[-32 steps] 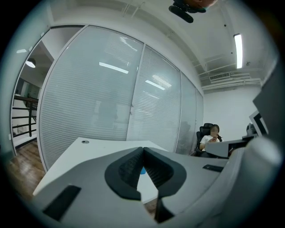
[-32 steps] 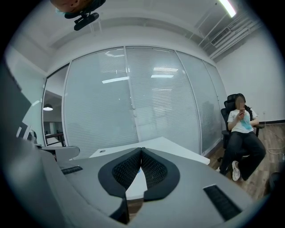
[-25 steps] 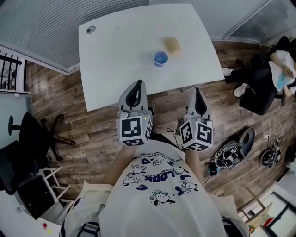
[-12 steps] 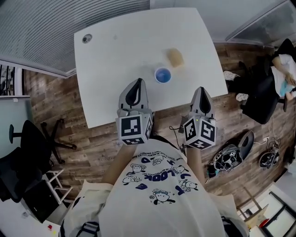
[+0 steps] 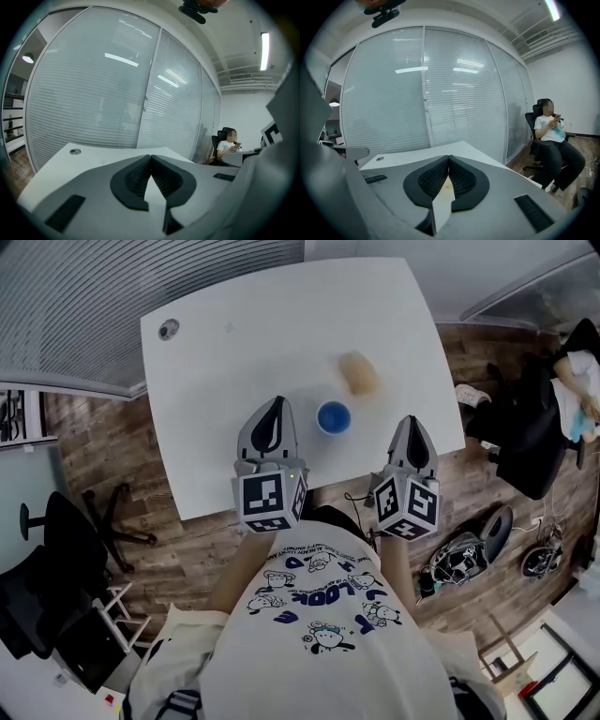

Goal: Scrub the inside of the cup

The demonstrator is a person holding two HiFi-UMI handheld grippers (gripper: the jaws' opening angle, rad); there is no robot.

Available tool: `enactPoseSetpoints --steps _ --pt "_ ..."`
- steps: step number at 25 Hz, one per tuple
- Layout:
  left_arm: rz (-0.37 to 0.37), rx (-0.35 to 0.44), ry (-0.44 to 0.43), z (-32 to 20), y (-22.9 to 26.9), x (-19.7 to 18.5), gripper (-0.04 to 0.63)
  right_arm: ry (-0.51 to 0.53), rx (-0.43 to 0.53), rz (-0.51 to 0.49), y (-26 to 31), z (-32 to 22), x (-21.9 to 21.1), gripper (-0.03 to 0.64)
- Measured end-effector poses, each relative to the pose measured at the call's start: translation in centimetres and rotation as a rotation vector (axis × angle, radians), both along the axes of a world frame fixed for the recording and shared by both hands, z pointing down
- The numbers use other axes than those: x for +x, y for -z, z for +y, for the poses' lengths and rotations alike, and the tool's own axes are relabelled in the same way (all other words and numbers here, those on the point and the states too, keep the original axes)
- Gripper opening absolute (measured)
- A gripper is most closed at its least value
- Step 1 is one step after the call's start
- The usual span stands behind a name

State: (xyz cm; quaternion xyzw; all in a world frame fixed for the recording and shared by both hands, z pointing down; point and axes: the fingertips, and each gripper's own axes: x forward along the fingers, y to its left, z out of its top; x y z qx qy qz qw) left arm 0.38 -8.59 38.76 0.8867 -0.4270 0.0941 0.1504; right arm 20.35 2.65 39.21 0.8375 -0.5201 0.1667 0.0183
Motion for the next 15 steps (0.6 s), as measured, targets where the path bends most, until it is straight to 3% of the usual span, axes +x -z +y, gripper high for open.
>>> enactPoseSetpoints --steps 15 --pt "-0.037 -0.054 0.070 -3.2 -2.0 -2.2 0.028 0.052 -0.082 -0.025 -2.4 -3.8 0.7 -0.003"
